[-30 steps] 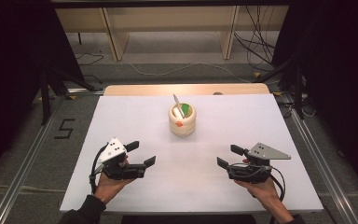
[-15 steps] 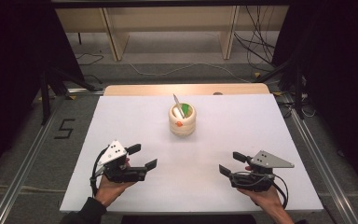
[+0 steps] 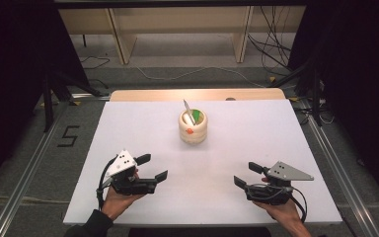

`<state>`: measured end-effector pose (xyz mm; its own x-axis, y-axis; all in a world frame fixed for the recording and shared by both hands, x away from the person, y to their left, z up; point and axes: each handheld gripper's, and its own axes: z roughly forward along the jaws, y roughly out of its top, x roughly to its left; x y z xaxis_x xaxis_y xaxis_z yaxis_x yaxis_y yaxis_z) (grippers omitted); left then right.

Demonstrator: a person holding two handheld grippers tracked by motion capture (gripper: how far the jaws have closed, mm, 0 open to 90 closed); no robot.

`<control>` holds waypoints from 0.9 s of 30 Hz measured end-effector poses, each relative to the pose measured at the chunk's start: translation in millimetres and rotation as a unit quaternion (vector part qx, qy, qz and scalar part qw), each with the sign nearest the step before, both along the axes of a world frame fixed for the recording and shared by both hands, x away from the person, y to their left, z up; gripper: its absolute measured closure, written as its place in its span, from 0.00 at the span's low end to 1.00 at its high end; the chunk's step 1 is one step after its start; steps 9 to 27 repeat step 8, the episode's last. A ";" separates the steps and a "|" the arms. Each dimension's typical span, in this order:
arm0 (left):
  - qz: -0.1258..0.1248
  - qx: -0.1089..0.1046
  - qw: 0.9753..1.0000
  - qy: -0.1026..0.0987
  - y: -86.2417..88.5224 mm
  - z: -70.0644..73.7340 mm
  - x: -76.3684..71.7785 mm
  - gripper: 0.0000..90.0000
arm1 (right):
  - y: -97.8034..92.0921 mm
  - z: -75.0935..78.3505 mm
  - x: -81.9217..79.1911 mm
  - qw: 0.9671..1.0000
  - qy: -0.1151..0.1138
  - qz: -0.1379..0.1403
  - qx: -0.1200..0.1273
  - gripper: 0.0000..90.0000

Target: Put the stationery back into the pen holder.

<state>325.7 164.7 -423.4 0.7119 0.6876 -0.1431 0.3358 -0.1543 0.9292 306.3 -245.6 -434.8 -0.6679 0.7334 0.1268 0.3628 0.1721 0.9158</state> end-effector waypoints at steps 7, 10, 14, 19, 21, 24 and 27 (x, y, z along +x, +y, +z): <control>-0.001 0.001 1.000 0.000 0.0 -0.3 0.4 0.17 | 0.4 -0.7 0.7 1.000 -0.002 0.001 -0.002 0.30; -0.001 0.002 1.000 0.000 -0.1 -0.4 0.4 0.17 | 0.5 -0.7 0.6 1.000 -0.002 0.001 -0.001 0.30; -0.001 0.002 1.000 0.000 -0.1 -0.4 0.4 0.17 | 0.5 -0.7 0.6 1.000 -0.002 0.001 -0.001 0.30; -0.001 0.002 1.000 0.000 -0.1 -0.4 0.4 0.17 | 0.5 -0.7 0.6 1.000 -0.002 0.001 -0.001 0.30; -0.001 0.002 1.000 0.000 -0.1 -0.4 0.4 0.17 | 0.5 -0.7 0.6 1.000 -0.002 0.001 -0.001 0.30; -0.001 0.002 1.000 0.000 -0.1 -0.4 0.4 0.17 | 0.5 -0.7 0.6 1.000 -0.002 0.001 -0.001 0.30; -0.001 0.002 1.000 0.000 -0.1 -0.4 0.4 0.17 | 0.5 -0.7 0.6 1.000 -0.002 0.001 -0.001 0.30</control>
